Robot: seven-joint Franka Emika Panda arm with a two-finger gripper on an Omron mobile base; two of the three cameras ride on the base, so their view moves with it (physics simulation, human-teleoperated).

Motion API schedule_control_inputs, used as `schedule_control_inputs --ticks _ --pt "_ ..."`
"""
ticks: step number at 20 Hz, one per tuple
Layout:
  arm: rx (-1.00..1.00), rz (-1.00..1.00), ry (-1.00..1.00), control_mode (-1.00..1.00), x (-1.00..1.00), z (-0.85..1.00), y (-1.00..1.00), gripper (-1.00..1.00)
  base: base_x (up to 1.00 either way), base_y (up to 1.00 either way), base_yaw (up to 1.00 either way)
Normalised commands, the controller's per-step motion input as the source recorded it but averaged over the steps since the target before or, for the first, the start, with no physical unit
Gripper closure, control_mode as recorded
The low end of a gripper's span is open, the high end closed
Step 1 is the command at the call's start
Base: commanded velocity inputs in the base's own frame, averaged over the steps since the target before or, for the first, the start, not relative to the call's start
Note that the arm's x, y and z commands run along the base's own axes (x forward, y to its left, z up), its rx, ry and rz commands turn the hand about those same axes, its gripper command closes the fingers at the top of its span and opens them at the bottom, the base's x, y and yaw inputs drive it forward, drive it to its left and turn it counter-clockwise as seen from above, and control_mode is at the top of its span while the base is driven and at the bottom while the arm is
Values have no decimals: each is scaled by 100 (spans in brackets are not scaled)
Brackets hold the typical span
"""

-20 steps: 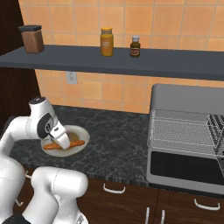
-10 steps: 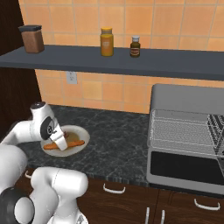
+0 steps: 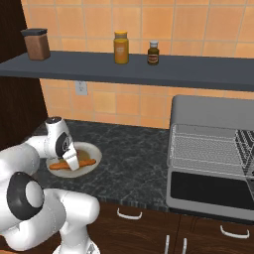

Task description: Pick up the kebab skewer and baguette bread, and place them inside the toaster oven. Close the toaster oven door and start by setting the timer.

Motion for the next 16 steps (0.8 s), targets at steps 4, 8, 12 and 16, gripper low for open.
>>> schedule_control_inputs --ticks 4,8,12,16 --pt "3 -7 8 -100 27 -25 10 -100 0 0 0" --pt "2 -4 3 -100 20 -17 3 -100 0 0 0" --pt "0 -2 0 -100 8 -26 4 -100 0 0 0" --pt "0 0 0 -100 1 -30 2 -100 0 0 0"
